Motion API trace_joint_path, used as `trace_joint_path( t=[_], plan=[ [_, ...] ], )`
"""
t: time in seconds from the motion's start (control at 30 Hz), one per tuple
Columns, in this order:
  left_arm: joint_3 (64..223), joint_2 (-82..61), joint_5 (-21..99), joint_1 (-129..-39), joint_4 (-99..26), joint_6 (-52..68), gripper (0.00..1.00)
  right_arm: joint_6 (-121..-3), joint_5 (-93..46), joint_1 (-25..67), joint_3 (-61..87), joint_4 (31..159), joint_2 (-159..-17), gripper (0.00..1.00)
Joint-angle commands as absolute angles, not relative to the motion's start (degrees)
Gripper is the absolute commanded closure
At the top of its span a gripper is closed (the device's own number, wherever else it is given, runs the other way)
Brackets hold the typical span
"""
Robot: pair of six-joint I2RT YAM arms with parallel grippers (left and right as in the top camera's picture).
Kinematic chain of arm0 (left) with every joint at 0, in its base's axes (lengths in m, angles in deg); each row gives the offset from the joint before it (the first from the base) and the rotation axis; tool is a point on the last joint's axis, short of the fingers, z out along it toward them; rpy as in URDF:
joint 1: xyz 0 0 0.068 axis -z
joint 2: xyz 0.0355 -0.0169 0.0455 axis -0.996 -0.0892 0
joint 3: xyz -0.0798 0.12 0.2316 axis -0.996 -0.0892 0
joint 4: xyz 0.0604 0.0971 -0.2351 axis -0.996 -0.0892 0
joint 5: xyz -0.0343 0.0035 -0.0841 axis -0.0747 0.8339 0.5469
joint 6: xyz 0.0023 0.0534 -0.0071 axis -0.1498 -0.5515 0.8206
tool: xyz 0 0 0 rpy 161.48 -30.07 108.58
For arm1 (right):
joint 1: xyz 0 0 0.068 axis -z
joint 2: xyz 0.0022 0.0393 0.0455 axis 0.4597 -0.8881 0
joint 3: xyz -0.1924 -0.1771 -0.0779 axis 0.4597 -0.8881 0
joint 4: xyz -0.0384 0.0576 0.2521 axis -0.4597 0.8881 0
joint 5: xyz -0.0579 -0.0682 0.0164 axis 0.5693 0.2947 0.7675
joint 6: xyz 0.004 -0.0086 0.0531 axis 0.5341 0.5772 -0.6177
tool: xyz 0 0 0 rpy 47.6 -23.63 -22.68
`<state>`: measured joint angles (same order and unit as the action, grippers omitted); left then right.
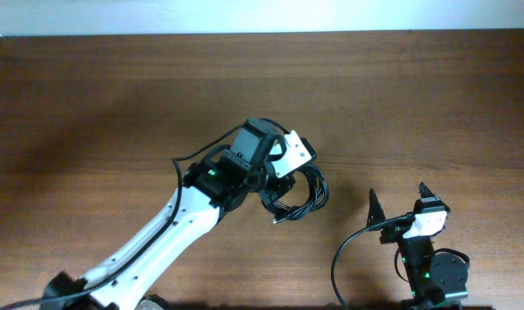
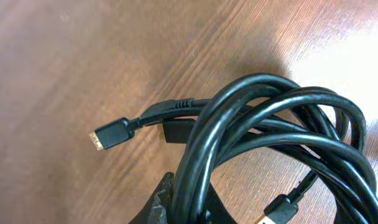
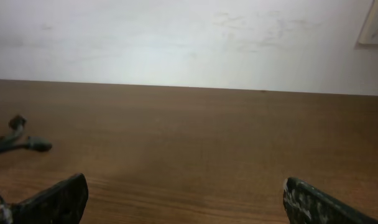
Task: Untangle cables
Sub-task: 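Grasp the black cable coil with the left gripper and lift it, then raise the right gripper and move it toward the held cable coil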
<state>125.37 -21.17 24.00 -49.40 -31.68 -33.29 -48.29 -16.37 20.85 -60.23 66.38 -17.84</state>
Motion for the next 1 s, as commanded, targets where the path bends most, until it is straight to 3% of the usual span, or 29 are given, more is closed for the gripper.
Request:
trace_joint_path(
  t=[0.0, 0.2, 0.33, 0.57, 0.7, 0.8, 0.87, 0.97],
  plan=[
    [125.4, -16.7, 24.0, -49.7, -31.5, -44.3, 1.00, -48.4, -16.3, 21.1, -60.5, 66.7, -17.5, 0.01],
    [125.4, -15.8, 24.9, -49.7, -31.5, -50.5, 1.00, -48.3, -16.3, 21.1, -60.5, 66.6, -17.5, 0.01],
    [125.4, -15.8, 32.9, -49.7, -31.5, -59.7, 1.00, -48.4, -16.8, 21.1, -60.5, 66.4, -17.5, 0.01],
    [125.4, -14.6, 36.8, -49.7, -31.1, -60.9, 1.00, -48.8, -39.3, 21.1, -60.5, 56.7, -17.5, 0.01],
    [125.4, -11.3, 36.3, -49.8, -31.1, -60.2, 1.00, -56.0, -42.9, 21.1, -60.5, 52.8, -17.5, 0.01],
    [125.4, -9.0, 30.6, -49.8, -30.9, -55.9, 1.00, -71.2, -40.4, 21.1, -60.5, 50.1, -17.5, 0.01],
    [125.4, -8.5, 20.9, -49.8, -29.7, -46.8, 1.00, -78.1, -40.8, 21.1, -59.9, 50.4, -17.5, 0.01],
    [125.4, -8.5, 9.9, -49.8, -29.3, -36.5, 1.00, -78.8, -42.3, 21.1, -55.7, 56.6, -17.8, 0.01]
  ],
)
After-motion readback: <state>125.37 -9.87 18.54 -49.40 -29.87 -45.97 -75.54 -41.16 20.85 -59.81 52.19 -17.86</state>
